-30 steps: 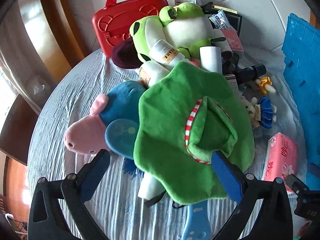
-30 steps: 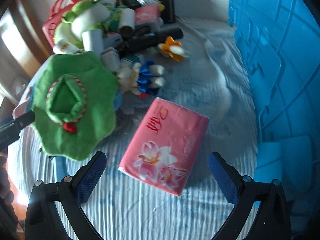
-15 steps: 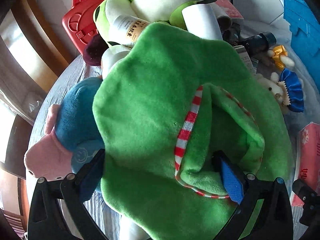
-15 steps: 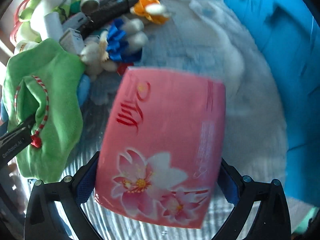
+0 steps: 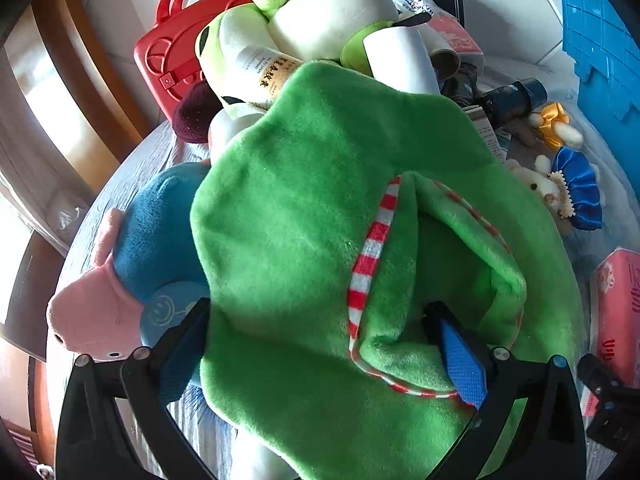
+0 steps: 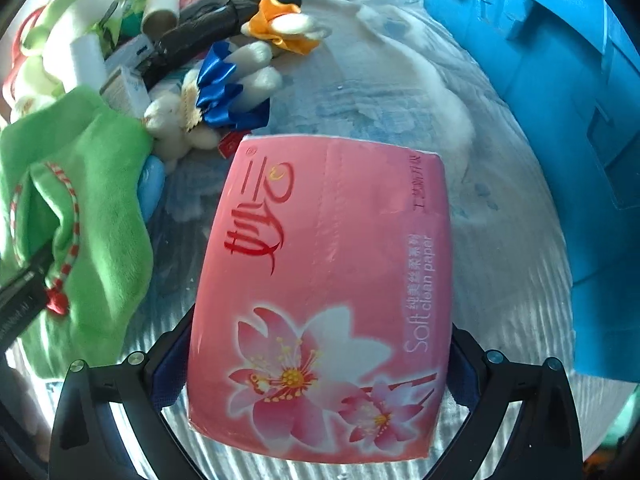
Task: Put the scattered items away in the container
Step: 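Grasp the green plush with the left gripper while the right grasps the pink tissue pack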
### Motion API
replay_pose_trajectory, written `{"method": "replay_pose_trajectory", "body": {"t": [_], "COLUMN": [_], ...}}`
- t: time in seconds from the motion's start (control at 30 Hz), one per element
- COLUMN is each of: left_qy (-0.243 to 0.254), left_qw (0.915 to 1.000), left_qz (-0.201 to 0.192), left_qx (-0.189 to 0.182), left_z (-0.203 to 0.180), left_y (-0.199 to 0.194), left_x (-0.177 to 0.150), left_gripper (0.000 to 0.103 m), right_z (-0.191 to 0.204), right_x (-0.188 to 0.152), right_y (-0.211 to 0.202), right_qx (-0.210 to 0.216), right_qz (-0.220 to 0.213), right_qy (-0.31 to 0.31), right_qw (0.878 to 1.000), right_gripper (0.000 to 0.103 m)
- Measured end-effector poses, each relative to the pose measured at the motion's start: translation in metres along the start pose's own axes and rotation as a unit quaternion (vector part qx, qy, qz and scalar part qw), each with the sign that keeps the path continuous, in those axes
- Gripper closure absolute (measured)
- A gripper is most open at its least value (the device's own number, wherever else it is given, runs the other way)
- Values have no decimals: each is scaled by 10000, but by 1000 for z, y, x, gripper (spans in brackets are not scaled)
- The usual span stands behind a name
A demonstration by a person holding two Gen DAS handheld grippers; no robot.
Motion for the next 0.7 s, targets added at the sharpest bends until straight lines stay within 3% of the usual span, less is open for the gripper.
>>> {"method": "replay_pose_trajectory", "body": {"t": [0.07,0.17,0.27,0.37,0.43,0.5,0.6,0.7], "left_qy": [32,24,54,35,22,109,215,91], "left_qw": [9999,10000,9998,9985,9987,9987,9981,9972], "left_qz": [101,38,40,431,330,221,82,-18], "left_qx": [-103,-75,-161,-350,-389,-449,-564,-748], "left_z": [-1,2,-6,-11,-13,-17,-21,-20], "left_y": [-5,-16,-22,2,-3,-14,-31,-47], "left_x": [3,11,16,5,5,6,10,13], "left_gripper": [11,17,18,18,31,55,80,82], "right_z": [0,-7,-10,-12,-12,-13,-14,-5], "right_x": [-3,-4,1,1,2,0,-2,5], "right_y": [1,-9,-17,-13,-14,-17,-20,-30], "right_qx": [-17,259,252,189,162,127,184,262], "right_qz": [57,-11,-268,-192,-228,-228,-189,-234], "right_qy": [-207,140,125,77,50,-10,-8,-19], "right_qw": [9998,9996,9992,9996,9996,9997,9997,9994], "right_gripper": [0,0,0,6,8,8,9,10]}}
Point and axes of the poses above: each gripper's, at about its wrist camera, not at the fingertips, and y roughly the way its jaws point, z to its left, x to its top, the point moved 10 cm from there along y, roughly the way its jaws point, and after that the axes turned 3 degrees about y, right-handed, at the moved point
